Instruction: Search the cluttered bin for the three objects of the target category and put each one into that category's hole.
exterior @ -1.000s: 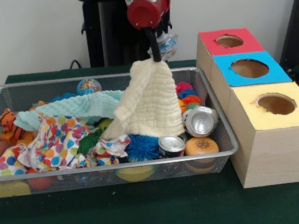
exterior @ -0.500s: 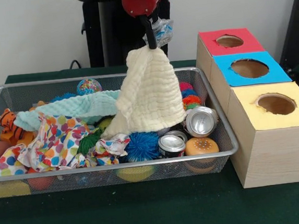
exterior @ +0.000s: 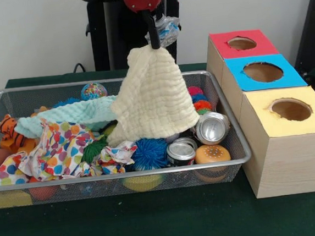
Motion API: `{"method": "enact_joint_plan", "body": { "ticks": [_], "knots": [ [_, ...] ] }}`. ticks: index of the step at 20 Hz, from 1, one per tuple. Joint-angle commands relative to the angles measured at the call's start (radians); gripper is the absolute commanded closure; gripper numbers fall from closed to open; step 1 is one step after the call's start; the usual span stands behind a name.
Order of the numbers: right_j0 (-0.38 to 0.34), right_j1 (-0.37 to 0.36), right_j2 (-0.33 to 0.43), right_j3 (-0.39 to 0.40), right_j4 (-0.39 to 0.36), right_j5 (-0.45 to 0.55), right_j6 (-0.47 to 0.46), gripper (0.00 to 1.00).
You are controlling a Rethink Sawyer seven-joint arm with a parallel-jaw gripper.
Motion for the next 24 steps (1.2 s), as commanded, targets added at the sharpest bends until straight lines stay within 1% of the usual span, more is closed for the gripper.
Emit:
{"method": "enact_joint_plan", "body": {
  "ticks": [1,8,12,15,24],
  "knots": [
    [0.029,0.034,-0.049,-0.102,0.033,0.134,0.367,1.00],
    [0.077,0.059,-0.093,-0.158,0.034,0.164,0.397,1.00],
    [0.109,0.085,-0.118,-0.186,0.034,0.154,0.423,1.00],
    [0.124,0.090,-0.128,-0.197,0.042,0.160,0.430,1.00],
    [0.153,0.100,-0.146,-0.189,0.054,0.132,0.455,1.00]
  ]
}}
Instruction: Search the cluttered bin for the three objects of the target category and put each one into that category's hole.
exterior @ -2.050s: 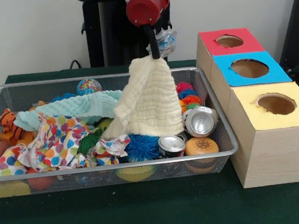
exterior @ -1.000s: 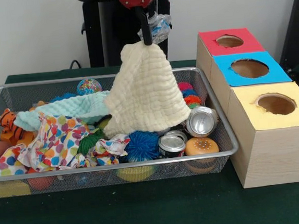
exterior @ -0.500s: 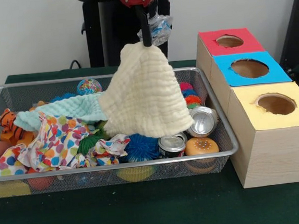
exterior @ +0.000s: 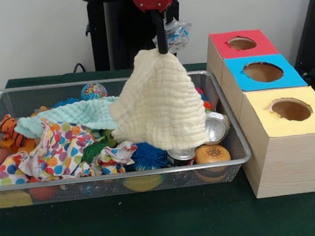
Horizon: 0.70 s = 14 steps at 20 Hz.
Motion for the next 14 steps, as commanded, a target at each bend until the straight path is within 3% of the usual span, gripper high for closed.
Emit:
{"method": "enact_joint_plan", "body": {
  "ticks": [1,7,14],
  "knots": [
    [0.011,0.041,-0.023,-0.029,0.036,0.094,0.353,1.00],
    [0.016,0.046,-0.034,-0.027,0.021,0.081,0.364,1.00],
    [0.077,0.066,-0.095,-0.082,-0.015,0.111,0.401,1.00]
  ]
}}
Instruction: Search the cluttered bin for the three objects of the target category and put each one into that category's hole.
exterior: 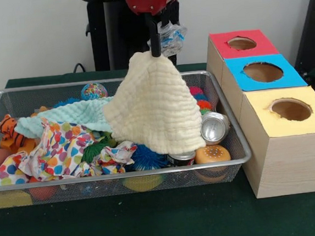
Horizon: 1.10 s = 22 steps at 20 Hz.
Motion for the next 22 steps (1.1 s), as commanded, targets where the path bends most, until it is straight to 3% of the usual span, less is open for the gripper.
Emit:
{"method": "enact_joint_plan", "body": {
  "ticks": [1,9,22],
  "knots": [
    [0.050,0.044,-0.043,-0.055,-0.013,0.114,0.354,1.00],
    [0.128,0.057,-0.089,-0.096,0.007,0.143,0.411,1.00],
    [0.169,0.082,-0.111,-0.130,0.019,0.154,0.441,1.00]
  ]
}}
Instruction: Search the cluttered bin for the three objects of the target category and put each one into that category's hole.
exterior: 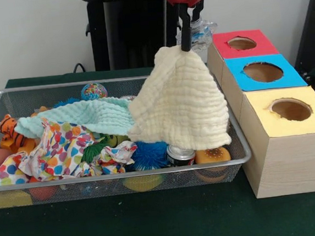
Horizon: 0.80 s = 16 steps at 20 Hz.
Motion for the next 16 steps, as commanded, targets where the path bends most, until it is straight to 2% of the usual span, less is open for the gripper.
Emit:
{"method": "enact_joint_plan", "body": {
  "ticks": [1,7,16],
  "knots": [
    [0.011,0.055,-0.010,-0.046,0.022,0.132,0.347,1.00],
    [0.031,0.065,-0.028,-0.053,0.021,0.128,0.369,1.00],
    [0.082,0.117,-0.064,-0.112,0.035,0.136,0.410,1.00]
  ]
}}
